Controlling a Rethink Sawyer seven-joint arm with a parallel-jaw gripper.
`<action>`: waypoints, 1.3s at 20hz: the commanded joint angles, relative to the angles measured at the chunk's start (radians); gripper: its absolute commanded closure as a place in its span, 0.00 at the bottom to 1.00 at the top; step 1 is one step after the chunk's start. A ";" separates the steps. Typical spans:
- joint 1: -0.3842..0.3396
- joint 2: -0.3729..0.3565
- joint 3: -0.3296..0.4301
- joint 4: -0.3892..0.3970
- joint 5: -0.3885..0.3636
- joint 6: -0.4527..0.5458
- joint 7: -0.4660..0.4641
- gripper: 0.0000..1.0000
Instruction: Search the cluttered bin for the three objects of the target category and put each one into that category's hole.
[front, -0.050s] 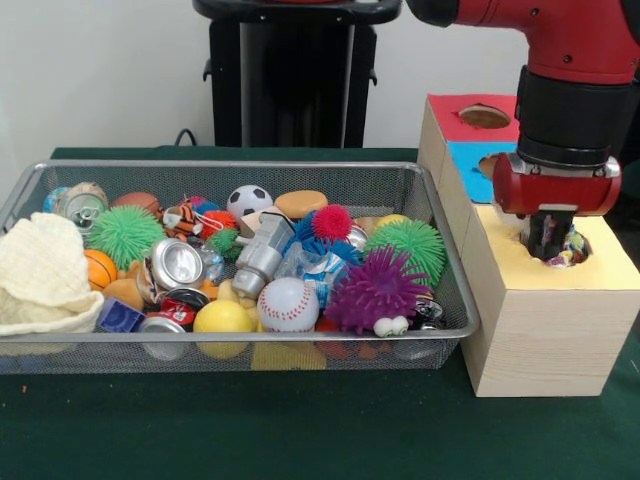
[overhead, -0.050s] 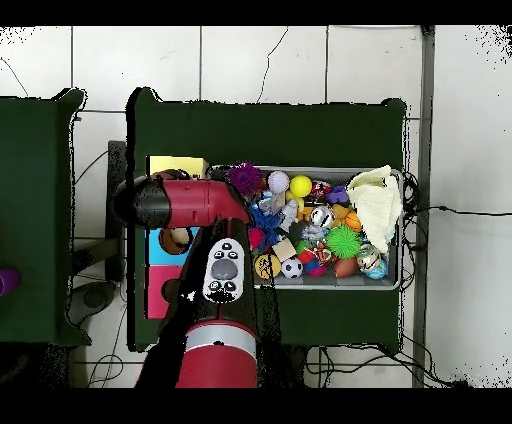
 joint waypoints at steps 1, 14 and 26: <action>-0.037 0.065 0.055 0.108 0.011 -0.095 0.205 1.00; -0.018 0.084 0.029 0.112 0.012 -0.123 0.197 1.00; -0.013 0.094 0.019 0.107 0.009 -0.144 0.192 1.00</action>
